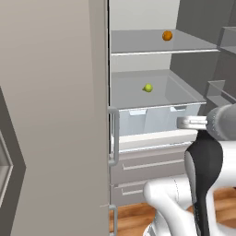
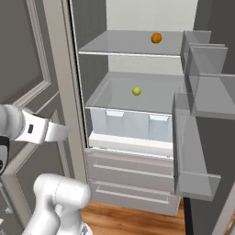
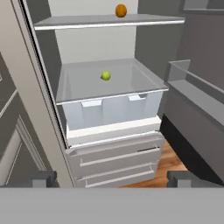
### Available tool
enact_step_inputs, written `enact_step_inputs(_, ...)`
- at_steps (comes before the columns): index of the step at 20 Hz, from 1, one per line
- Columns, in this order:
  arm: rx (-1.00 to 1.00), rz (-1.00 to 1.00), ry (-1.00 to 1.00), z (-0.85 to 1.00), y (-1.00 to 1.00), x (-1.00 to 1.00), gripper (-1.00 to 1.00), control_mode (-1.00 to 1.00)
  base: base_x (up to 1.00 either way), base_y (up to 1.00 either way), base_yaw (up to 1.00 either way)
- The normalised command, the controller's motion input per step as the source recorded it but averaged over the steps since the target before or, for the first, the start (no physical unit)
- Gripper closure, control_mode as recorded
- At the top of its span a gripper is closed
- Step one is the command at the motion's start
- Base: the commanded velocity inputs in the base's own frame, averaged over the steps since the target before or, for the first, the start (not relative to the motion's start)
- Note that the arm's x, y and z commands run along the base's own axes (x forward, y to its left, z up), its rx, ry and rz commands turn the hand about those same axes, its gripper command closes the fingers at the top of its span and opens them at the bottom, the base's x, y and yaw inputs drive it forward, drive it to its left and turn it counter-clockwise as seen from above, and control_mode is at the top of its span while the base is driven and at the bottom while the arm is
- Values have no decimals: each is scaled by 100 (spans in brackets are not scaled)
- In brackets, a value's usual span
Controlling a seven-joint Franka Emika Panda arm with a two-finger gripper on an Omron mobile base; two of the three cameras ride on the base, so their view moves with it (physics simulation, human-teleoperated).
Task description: Retrieve the orange and pear from the fridge and place them into the bowl on the dining table.
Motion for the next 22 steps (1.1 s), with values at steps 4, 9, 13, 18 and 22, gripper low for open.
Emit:
enact_step_inputs(4,2,-3,0,7,-50,0,-100,-100,0,0,0)
enact_step_inputs(9,2,0,0,0,-23,0,-100,-100,0,0,0)
enact_step_inputs(13,0,0,3,0,0,12,-100,-100,0,0,0)
enact_step_inputs(18,0,0,3,-1,5,13,-100,-100,0,0,0)
enact_step_inputs(22,0,0,1,0,5,7,-100,-100,0,0,0)
